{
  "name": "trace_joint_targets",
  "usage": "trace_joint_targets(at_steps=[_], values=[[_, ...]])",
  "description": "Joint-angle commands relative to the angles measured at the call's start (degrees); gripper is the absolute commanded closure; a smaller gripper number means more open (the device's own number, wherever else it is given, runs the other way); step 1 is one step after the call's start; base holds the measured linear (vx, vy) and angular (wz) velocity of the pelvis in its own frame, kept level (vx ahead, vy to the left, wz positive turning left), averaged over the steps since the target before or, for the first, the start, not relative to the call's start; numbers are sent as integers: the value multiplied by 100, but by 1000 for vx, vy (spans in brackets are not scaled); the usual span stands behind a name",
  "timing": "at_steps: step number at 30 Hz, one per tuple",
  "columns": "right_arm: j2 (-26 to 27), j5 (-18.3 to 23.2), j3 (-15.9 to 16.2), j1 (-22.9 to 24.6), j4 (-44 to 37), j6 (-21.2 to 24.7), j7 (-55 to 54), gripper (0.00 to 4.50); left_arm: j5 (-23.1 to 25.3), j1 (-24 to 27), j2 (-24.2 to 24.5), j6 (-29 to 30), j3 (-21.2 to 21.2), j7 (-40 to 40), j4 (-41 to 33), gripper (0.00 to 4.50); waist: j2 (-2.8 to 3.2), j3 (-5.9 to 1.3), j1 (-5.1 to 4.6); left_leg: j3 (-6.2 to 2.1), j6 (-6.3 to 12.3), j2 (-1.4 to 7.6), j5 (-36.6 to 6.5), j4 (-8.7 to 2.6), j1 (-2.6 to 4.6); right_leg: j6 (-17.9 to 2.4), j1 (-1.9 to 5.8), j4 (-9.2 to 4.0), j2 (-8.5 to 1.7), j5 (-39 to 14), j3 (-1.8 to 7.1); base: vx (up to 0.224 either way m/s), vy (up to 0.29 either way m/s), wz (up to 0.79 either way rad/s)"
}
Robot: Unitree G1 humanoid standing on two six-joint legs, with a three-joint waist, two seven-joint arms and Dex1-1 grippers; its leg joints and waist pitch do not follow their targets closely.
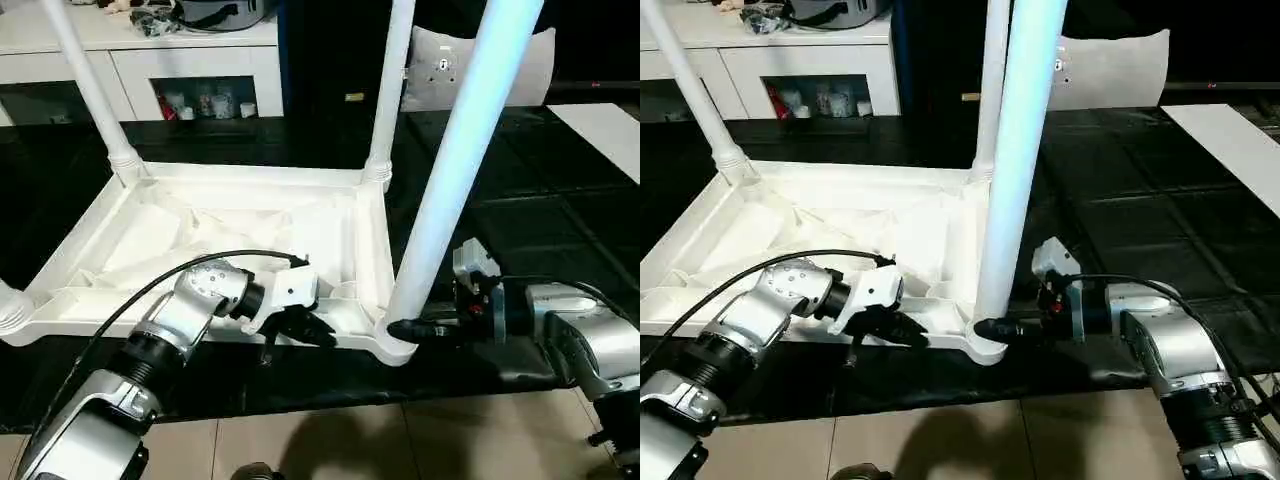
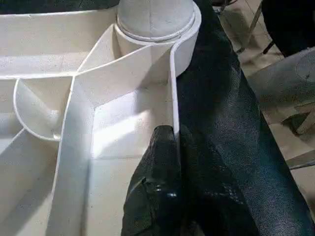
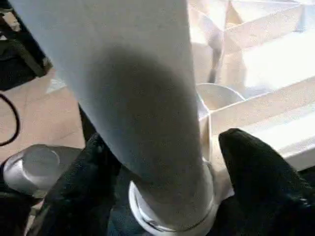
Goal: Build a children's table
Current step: Rotate leg to tighten
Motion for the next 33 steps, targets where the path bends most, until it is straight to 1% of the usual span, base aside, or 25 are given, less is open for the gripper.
trace_joint_targets(at_steps=[1, 2, 3, 4, 7, 9, 12, 14, 15, 17, 19, 20, 21, 22, 23, 24, 25, 26, 27, 28, 29, 30, 31, 32, 33], values=[[-74, 107, 50, 40, -237, 97, 109, 146, 29, -172, 26, -126, -104, -202, -17, 450, -97, -429, -17, -50, 318, 247, -1180, -397, 98, -1053, 295, -402, -376, -1737, 277, 0, 0, 0], [-82, 134, 65, 57, -268, 142, 147, 146, 26, -165, 34, -122, -96, -214, -24, 450, -100, -426, -16, -50, 317, 243, -1200, -397, 101, -1027, 295, -411, -376, -1806, 274, 0, 0, 0], [-87, 163, 80, 67, -284, 186, 180, 156, 16, -156, 36, -106, -84, -227, -35, 450, -97, -427, -9, -53, 321, 247, -1206, -399, 99, -998, 296, -414, -379, -1847, 275, 0, 0, 0], [-89, 187, 89, 74, -294, 216, 198, 179, 4, -148, 38, -95, -75, -236, -39, 450, -91, -428, -10, -56, 315, 248, -1222, -400, 103, -985, 293, -420, -381, -1894, 273, 0, 0, 0], [-55, 279, 67, 108, -338, 298, 200, 195, -24, -123, 25, -64, -47, -212, -47, 450, -82, -426, -8, -55, 294, 247, -1236, -403, 108, -981, 286, -429, -377, -1935, 274, 0, 0, 0], [-22, 313, 47, 142, -385, 318, 170, 220, -56, -106, -13, 39, -10, -145, -64, 450, -76, -425, -2, -56, 267, 252, -1272, -404, 113, -992, 279, -425, -376, -1918, 277, 0, 0, 0], [122, 418, -36, 207, -440, 406, 43, 233, -93, -65, -107, 227, 41, 20, -137, 450, -82, -426, 10, -59, 234, 248, -1307, -407, 118, -994, 282, -429, -380, -1937, 274, 0, 0, 0], [199, 436, -54, 216, -439, 430, -51, 239, -119, -42, -151, 298, 69, 84, -188, 450, -76, -415, -1, -61, 223, 247, -1355, -416, 113, -987, 281, -437, -378, -1979, 273, 0, 0, 0], [430, 391, -77, 112, -160, 428, -306, 240, -168, -18, -219, 493, 121, 182, -264, 450, -77, -416, -18, -61, 202, 245, -1405, -420, 116, -992, 280, -434, -388, -2044, 273, 0, 0, 0], [612, 312, -96, 21, 89, 404, -567, 240, -185, -4, -274, 613, 166, 290, -302, 450, -70, -393, -55, -66, 155, 226, -1540, -422, 120, -939, 270, -476, -390, -2332, 254, 0, 0, 0], [759, 146, -131, -14, 238, 399, -998, 241, -192, -6, -360, 820, 232, 514, -320, 450, -74, -367, -104, -81, 83, 207, -1697, -435, 140, -809, 261, -527, -390, -2733, 232, 0, 0, 0], [876, -40, -168, -49, 361, 388, -1449, 241, -170, -30, -459, 944, 304, 785, -297, 450, -77, -360, -143, -89, 50, 195, -1781, -438, 153, -697, 262, -561, -385, -2942, 222, 0, 0, 0], [960, -171, -198, -70, 440, 385, -1763, 242, -152, -45, -528, 1031, 355, 975, -288, 450, -79, -338, -211, -95, -9, 188, -1880, -444, 162, -619, 242, -584, -377, -3121, 214, 0, 0, 0], [1066, -245, -273, -89, 502, 449, -2095, 243, -141, -58, -605, 1124, 398, 1146, -286, 450, -101, -338, -265, -113, -24, 166, -1948, -442, 154, -524, 272, -613, -386, -3311, 184, 0, 0, 0], [1255, -327, -410, -146, 575, 569, -2603, 243, -124, -85, -743, 1280, 470, 1442, -269, 450, -96, -332, -295, -121, -31, 165, -1945, -452, 136, -485, 282, -613, -384, -3348, 180, 0, 0, 0], [1475, -409, -562, -205, 596, 702, -3166, 246, -100, -120, -897, 1438, 538, 1755, -244, 450, -97, -347, -349, -128, -50, 155, -1902, -448, 129, -463, 284, -617, -380, -3309, 175, 0, 0, 0], [1549, -443, -607, -224, 595, 738, -3355, 246, -90, -134, -948, 1484, 558, 1857, -231, 450, -86, -353, -409, -133, -62, 154, -1860, -456, 115, -486, 282, -606, -365, -3219, 172, 0, 0, 0], [1663, -510, -671, -254, 588, 773, -3630, 246, -66, -153, -1023, 1559, 589, 2005, -223, 450, -99, -360, -425, -133, -55, 143, -1850, -448, 111, -471, 291, -610, -362, -3191, 167, 0, 0, 0], [1849, -621, -759, -331, 640, 783, -4084, 248, -51, -210, -1171, 1672, 672, 2300, -154, 450, -107, -361, -472, -111, 24, 128, -1827, -433, 123, -481, 266, -629, -357, -3138, 183, 0, 0, 0], [2018, -740, -822, -430, 756, 695, -4512, 248, -28, -262, -1311, 1741, 727, 2553, -101, 450, -119, -356, -500, -96, 29, 126, -1783, -429, 117, -498, 258, -624, -349, -3107, 191, 0, 0, 0], [2150, -799, -888, -518, 891, 574, -4829, 248, -25, -303, -1427, 1768, 780, 2754, -52, 450, -103, -362, -507, -96, 29, 116, -1779, -420, 134, -529, 236, -621, -346, -3121, 184, 0, 0, 0], [2276, -777, -984, -591, 1008, 494, -5077, 248, -34, -342, -1541, 1789, 838, 2949, -10, 450, -122, -371, -526, -94, 17, 99, -1729, -406, 131, -501, 244, -637, -349, -3169, 172, 0, 0, 0], [2314, -757, -1021, -612, 1048, 466, -5144, 248, -37, -352, -1577, 1793, 857, 3007, 0, 450, -114, -370, -526, -95, 27, 97, -1693, -410, 125, -492, 252, -635, -351, -3155, 174, 0, 0, 0], [2374, -728, -1044, -633, 1056, 372, -5176, 215, -27, -370, -1636, 1805, 872, 3106, 0, 450, -111, -373, -523, -91, 75, 100, -1659, -412, 123, -472, 252, -644, -346, -3100, 179, 0, 0, 0], [2400, -700, -1042, -627, 1000, 307, -5124, 195, 2, -379, -1659, 1806, 859, 3150, -14, 450, -124, -379, -516, -87, 129, 115, -1613, -420, 114, -480, 258, -633, -343, -2967, 192, 0, 0, 0]])
